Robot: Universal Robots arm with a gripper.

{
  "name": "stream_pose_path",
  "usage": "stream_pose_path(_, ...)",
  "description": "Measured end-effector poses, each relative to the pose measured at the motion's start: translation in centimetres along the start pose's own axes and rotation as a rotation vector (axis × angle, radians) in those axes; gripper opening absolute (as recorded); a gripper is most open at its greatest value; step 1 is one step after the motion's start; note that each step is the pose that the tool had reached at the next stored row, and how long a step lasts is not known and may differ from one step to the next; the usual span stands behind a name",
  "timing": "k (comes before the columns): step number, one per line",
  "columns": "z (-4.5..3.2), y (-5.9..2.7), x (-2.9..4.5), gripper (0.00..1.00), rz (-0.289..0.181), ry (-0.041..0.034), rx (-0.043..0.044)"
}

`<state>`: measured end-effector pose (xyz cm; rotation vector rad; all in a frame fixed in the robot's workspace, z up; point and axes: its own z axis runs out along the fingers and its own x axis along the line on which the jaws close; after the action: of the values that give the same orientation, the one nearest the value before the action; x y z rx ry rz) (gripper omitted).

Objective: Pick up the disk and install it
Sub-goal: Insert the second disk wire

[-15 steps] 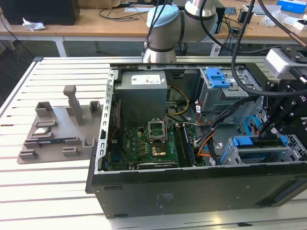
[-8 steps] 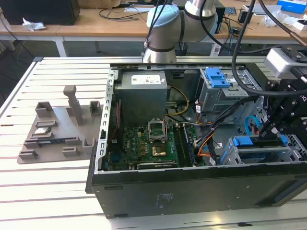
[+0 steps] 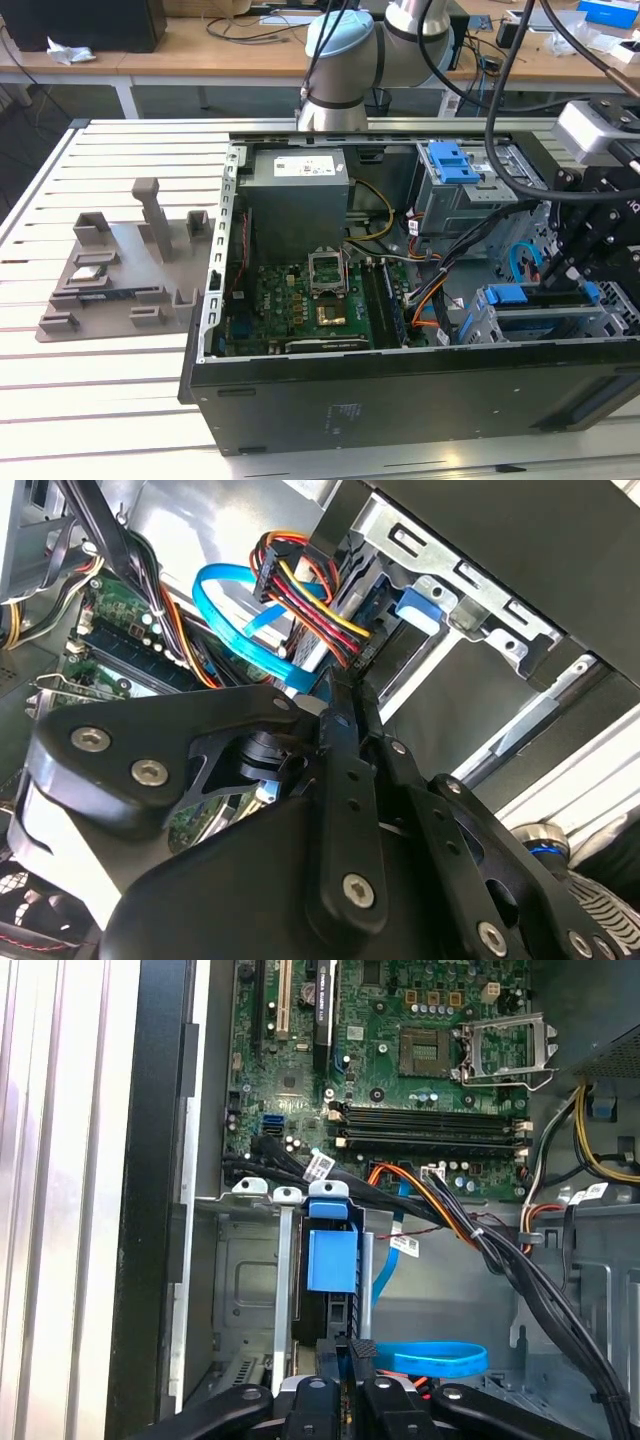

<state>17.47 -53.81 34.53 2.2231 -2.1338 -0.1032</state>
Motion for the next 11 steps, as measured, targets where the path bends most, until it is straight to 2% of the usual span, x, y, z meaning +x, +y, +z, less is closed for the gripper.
stream_pose_path(11, 0.54, -0.08, 0.04, 0.16, 0.0, 0.0003, -0.0039)
